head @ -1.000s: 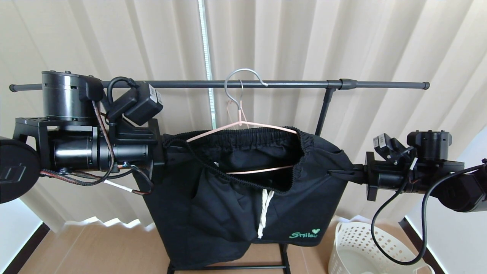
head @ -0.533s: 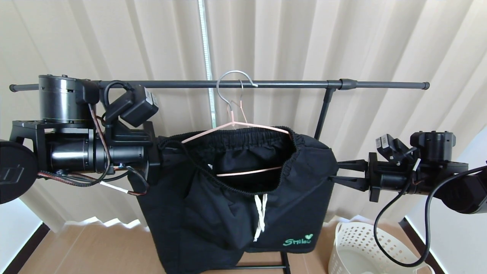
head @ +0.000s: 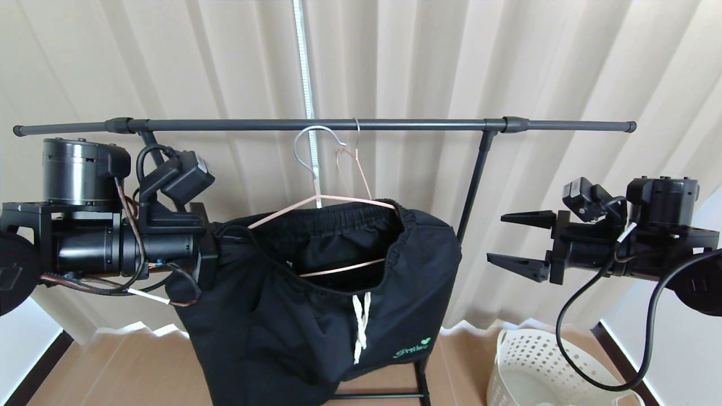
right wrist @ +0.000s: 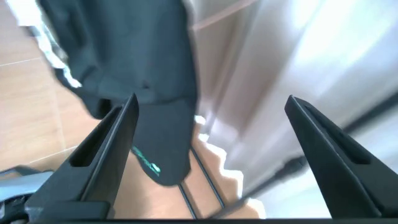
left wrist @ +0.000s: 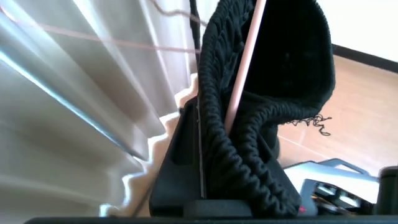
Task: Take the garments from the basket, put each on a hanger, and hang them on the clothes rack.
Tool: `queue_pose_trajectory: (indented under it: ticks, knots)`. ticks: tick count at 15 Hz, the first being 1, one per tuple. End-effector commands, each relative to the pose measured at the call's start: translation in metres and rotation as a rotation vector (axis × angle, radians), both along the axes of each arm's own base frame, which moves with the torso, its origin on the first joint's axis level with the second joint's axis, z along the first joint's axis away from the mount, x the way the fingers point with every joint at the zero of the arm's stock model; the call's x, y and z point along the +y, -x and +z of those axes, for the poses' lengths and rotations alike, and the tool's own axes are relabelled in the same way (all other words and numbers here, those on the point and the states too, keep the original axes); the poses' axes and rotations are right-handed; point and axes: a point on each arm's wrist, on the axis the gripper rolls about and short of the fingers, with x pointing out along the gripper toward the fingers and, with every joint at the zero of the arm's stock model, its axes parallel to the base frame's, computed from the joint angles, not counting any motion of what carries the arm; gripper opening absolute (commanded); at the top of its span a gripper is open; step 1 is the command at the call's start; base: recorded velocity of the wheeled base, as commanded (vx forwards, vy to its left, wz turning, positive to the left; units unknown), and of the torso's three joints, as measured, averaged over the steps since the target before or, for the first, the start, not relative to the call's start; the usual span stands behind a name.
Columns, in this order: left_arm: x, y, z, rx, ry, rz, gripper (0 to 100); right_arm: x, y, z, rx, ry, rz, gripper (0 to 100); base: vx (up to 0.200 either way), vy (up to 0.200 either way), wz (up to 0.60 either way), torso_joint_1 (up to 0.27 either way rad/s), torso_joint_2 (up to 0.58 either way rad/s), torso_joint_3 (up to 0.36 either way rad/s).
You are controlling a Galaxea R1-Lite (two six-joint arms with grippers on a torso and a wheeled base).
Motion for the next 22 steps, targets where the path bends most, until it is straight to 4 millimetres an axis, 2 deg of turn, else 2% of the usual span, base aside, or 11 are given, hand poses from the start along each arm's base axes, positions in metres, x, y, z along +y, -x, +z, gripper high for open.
queue_pose_trajectory:
  ticks: [1,3,12,16,22]
  knots:
    - [0.005,0.003,-0.005,0.018,-0.006,0.024,0,0.017,0.012,0.022,-0.03,-0.016,-0.015,100,0.0,0.0,0.0,0.0,0.0,0.0]
    - [0.007,0.004,-0.012,0.052,-0.029,0.076,0,0.026,0.018,0.028,-0.033,-0.014,-0.049,100,0.0,0.0,0.0,0.0,0.0,0.0]
    - [0.006,0.005,-0.051,0.182,-0.113,0.144,0,0.027,0.017,0.026,-0.026,-0.006,-0.061,100,0.0,0.0,0.0,0.0,0.0,0.0]
    - [-0.002,-0.002,-0.07,0.227,-0.204,0.203,0,0.027,0.016,0.025,-0.023,-0.005,-0.061,100,0.0,0.0,0.0,0.0,0.0,0.0]
    - [-0.007,-0.008,-0.086,0.265,-0.284,0.262,0,0.028,0.015,0.024,-0.022,-0.005,-0.061,100,0.0,0.0,0.0,0.0,0.0,0.0]
